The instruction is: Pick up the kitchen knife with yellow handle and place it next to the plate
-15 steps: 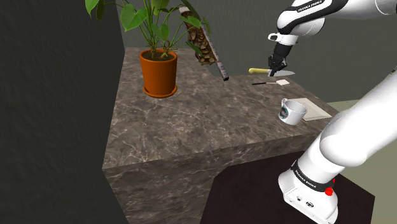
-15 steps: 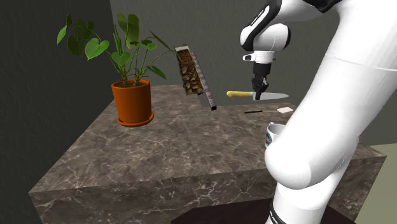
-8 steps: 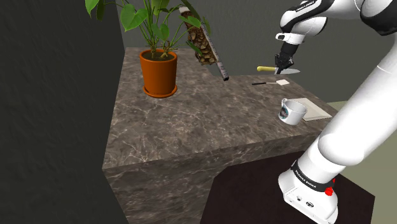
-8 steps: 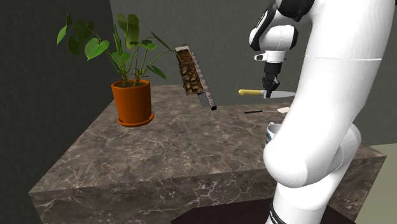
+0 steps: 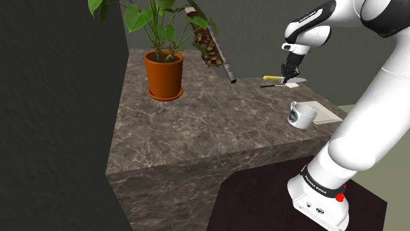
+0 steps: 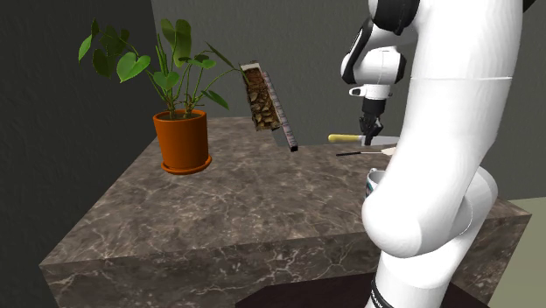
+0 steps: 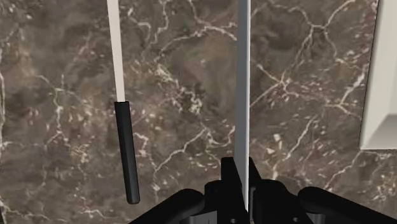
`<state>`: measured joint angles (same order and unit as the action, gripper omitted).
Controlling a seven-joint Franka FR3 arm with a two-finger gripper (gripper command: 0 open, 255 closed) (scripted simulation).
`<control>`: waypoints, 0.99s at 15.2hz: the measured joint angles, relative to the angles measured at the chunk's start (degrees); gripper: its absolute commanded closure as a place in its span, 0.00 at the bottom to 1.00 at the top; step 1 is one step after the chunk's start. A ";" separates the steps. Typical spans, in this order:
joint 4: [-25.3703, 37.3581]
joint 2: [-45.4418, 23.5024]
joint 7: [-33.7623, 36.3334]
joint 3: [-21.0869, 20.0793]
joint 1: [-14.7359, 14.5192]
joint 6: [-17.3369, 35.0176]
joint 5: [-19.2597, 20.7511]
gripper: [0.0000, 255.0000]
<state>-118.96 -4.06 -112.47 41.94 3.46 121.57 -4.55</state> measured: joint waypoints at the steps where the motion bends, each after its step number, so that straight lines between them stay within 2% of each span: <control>1: -0.06 -0.53 -0.36 0.00 0.11 0.44 -0.44 1.00; 11: -3.98 -5.25 -3.58 -0.77 1.02 7.69 -4.87 1.00; 15: -4.11 -6.04 -4.03 -0.99 1.19 8.41 -5.61 1.00</control>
<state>-123.07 -10.10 -116.50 40.96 4.65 129.98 -10.16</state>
